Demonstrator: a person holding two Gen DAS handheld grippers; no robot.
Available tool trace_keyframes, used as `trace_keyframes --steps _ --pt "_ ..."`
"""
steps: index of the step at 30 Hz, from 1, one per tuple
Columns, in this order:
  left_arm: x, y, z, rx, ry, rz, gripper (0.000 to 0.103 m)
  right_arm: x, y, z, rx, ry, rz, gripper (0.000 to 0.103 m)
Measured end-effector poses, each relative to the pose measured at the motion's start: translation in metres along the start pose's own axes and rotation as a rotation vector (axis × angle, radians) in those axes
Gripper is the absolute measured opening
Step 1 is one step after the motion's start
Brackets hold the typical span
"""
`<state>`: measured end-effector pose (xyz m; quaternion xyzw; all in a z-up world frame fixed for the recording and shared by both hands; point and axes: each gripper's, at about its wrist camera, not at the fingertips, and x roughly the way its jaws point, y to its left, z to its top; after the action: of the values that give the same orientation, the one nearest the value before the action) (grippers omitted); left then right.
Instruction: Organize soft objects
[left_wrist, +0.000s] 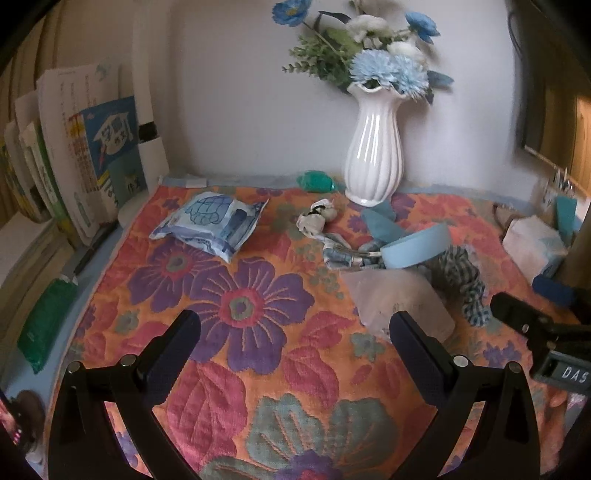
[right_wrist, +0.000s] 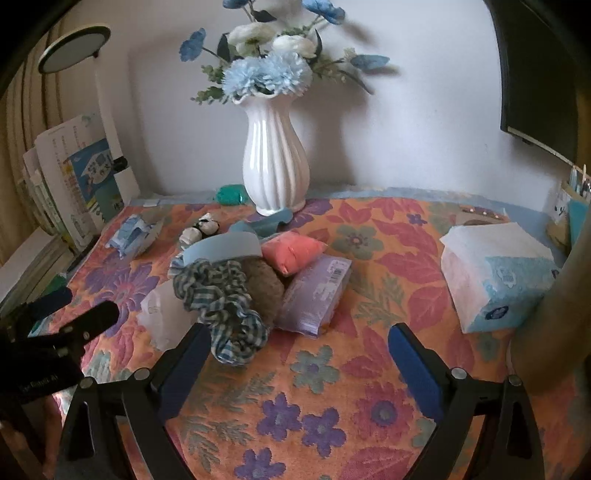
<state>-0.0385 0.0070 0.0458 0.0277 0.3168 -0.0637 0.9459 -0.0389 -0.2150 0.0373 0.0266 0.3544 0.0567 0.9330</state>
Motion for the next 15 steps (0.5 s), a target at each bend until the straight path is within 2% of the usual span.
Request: trace_keyframes --steps 6,15 --pt "0.0029 -0.0072 -0.0009 0.038 0.023 0.046 0.102 0.0006 -0.0008 -0.0001 0.005 0.004 -0.002 0.096" --pt "0.0063 -0.0025 0.0 0.016 0.045 0.052 0.102 0.0027 0.0027 -0.0008 -0.01 0.015 -0.008 0.096"
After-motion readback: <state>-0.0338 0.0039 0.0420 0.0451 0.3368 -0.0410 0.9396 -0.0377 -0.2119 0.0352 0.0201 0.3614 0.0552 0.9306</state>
